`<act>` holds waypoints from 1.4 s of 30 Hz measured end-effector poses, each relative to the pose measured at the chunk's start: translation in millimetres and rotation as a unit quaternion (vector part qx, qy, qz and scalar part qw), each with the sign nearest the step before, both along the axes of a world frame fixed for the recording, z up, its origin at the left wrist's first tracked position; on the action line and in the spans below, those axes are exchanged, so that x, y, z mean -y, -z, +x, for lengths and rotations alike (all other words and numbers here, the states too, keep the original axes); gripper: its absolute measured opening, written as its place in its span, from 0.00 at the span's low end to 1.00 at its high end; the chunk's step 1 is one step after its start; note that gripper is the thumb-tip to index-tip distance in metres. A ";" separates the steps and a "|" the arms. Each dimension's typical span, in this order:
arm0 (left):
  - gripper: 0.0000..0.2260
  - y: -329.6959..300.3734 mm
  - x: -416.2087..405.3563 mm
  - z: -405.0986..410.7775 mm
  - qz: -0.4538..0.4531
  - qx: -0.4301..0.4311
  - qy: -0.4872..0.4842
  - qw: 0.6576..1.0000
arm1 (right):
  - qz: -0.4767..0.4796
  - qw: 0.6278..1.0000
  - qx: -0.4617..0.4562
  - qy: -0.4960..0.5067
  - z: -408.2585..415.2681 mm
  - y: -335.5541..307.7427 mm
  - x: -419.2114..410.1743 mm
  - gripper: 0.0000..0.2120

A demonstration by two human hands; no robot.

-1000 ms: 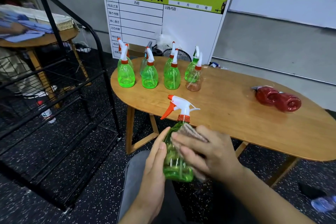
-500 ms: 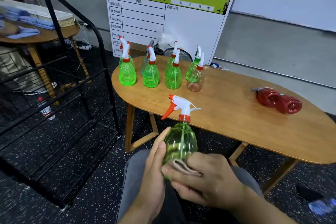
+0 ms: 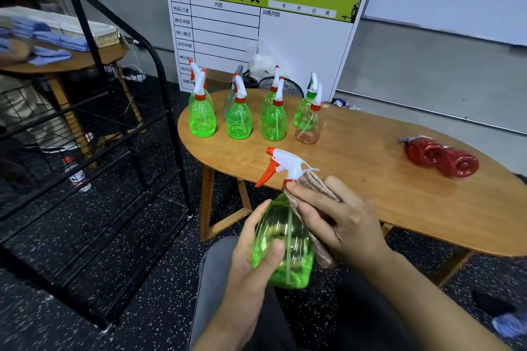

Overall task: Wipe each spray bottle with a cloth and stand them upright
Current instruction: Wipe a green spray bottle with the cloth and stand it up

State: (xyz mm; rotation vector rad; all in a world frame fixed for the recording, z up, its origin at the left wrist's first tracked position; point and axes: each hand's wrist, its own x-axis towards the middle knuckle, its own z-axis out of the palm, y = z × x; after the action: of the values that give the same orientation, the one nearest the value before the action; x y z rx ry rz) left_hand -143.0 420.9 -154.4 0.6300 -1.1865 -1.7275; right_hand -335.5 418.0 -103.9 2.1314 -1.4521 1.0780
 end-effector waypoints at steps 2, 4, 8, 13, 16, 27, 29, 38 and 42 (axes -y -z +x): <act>0.36 -0.3 -0.6 -0.7 0.003 -0.017 -0.002 1.000 | -0.026 0.999 -0.024 0.024 -7.1 -4.3 -2.0 0.15; 0.33 -1.0 -0.7 -0.2 0.008 -0.030 -0.003 1.000 | -0.056 0.997 -0.013 0.044 -15.0 -9.2 -4.1 0.16; 0.33 -3.0 -1.5 -1.1 0.025 -0.047 -0.005 0.999 | -0.051 0.998 0.012 0.030 -13.0 -3.9 -10.5 0.19; 0.32 -3.0 -1.2 -0.7 0.025 -0.043 -0.004 0.999 | 0.084 0.941 0.328 -0.029 20.1 5.7 -19.1 0.18; 0.29 -1.0 1.2 -0.2 0.036 -0.030 0.000 0.999 | 0.111 0.918 0.379 -0.037 29.8 9.9 -13.8 0.13; 0.39 2.3 6.5 0.6 0.085 -0.009 -0.032 0.996 | 0.050 0.993 0.055 -0.096 42.4 29.0 -30.0 0.15; 0.37 1.9 7.0 2.0 0.078 -0.015 -0.029 0.996 | 0.008 0.986 -0.099 -0.133 36.5 36.3 -39.1 0.15; 0.23 -3.6 3.3 -4.3 0.033 -0.008 -0.042 0.999 | 0.034 0.997 0.060 -0.036 19.9 3.7 -3.0 0.14; 0.22 -3.7 3.0 -3.4 0.032 -0.009 -0.048 0.998 | 0.044 0.993 0.111 -0.019 24.8 7.8 1.9 0.14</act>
State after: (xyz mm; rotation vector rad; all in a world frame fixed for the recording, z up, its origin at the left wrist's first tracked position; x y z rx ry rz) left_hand -146.3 417.9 -150.7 0.6980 -1.0749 -1.6918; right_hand -310.7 416.2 -111.7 2.1630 -1.5894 1.3260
